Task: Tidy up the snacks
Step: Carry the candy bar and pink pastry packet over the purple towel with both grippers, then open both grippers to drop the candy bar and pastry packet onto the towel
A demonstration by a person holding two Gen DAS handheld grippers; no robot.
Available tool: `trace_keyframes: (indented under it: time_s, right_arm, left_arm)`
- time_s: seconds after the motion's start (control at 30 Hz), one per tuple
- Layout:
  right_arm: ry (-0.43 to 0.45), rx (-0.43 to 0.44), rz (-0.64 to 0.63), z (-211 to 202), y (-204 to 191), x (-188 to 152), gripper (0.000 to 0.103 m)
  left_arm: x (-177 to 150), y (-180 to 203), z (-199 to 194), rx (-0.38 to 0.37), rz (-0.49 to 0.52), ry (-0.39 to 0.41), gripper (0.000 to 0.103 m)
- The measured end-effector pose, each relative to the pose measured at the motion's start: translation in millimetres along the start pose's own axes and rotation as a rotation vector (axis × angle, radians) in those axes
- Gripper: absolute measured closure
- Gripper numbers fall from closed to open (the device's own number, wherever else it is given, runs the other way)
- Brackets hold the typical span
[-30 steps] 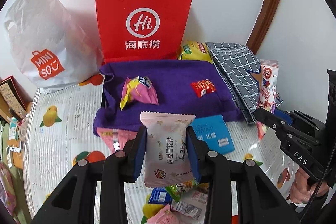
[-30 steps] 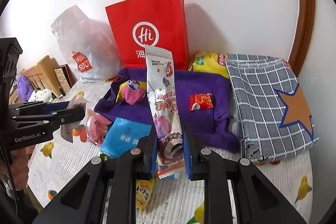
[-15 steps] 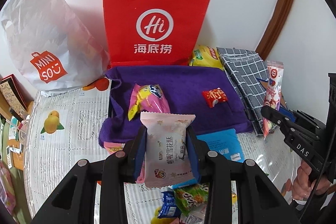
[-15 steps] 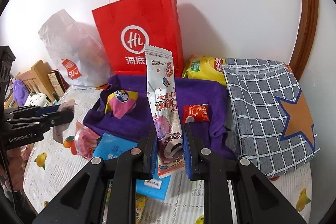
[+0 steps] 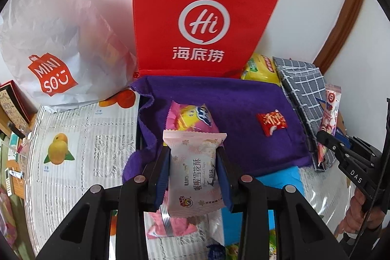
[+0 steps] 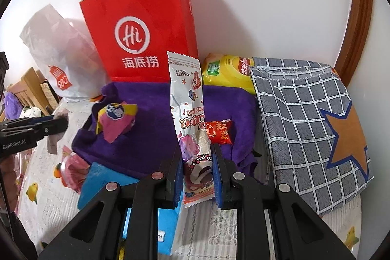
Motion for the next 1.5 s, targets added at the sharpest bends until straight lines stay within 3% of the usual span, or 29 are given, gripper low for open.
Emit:
trace_keyframes:
  time_s: [0.7, 1.1, 1.17, 1.3, 1.5]
  right_arm:
    - [-0.13, -0.031, 0.002, 73, 7, -11, 0.082]
    - [-0.182, -0.015, 0.013, 97, 8, -19, 0.08]
    - [-0.188, -0.026, 0.036, 100, 13, -19, 0.078]
    - [-0.172, -0.022, 0.061, 96, 19, -16, 0.06]
    - [-0.115, -0.037, 0.054, 74, 19, -10, 0.051]
  left_arm:
    - [4, -6, 73, -0.028, -0.023, -0.101, 0.068]
    - [8, -5, 90, -0.058, -0.059, -0.129, 0.068]
    - [7, -6, 93, -0.07, -0.071, -0.134, 0.068]
    - [8, -5, 93, -0.073, -0.081, -0.13, 0.068]
    - [7, -2, 94, -0.045, -0.067, -0.163, 0.064]
Point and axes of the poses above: each gripper's, at about its wrist camera, not at the fingertips, and z roughly the way its jaws point, y to its right, x to its top, the point moved 2 cm from there along z, roughly the way its jaws point, and after that the axes turned 5 degrees about y, right-handed, at the moved point
